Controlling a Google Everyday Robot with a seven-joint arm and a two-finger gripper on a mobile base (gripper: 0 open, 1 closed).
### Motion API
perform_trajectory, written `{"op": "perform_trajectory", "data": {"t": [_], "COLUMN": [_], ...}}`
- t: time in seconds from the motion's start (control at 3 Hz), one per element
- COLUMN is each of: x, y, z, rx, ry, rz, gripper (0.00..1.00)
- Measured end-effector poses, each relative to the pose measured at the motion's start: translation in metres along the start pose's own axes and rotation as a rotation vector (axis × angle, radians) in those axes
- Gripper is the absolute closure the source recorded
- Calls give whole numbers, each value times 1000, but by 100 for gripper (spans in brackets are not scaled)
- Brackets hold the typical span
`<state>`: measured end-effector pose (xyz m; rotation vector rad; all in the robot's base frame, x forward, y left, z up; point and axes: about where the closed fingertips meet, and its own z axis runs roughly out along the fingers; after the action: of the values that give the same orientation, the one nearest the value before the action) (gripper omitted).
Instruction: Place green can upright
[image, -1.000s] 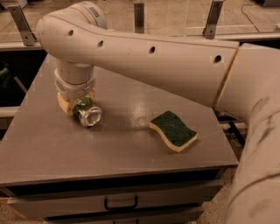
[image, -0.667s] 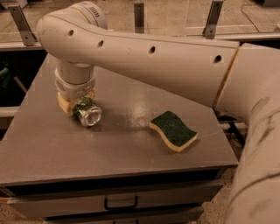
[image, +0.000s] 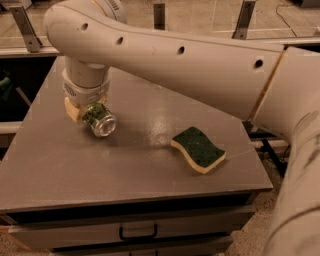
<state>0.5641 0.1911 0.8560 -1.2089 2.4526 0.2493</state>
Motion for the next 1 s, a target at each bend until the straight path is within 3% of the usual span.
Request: {"op": "perform_trajectory", "data": {"t": [0.33,0.67,1.0], "x": [-28,-57,-73], "y": [-16,-40,-63], "z": [-44,-86,-105], "rx": [-24,-82,-188], "ry": [-93,-219,-366], "rz": [-91,-152,-201], "gripper": [100,100,100]}}
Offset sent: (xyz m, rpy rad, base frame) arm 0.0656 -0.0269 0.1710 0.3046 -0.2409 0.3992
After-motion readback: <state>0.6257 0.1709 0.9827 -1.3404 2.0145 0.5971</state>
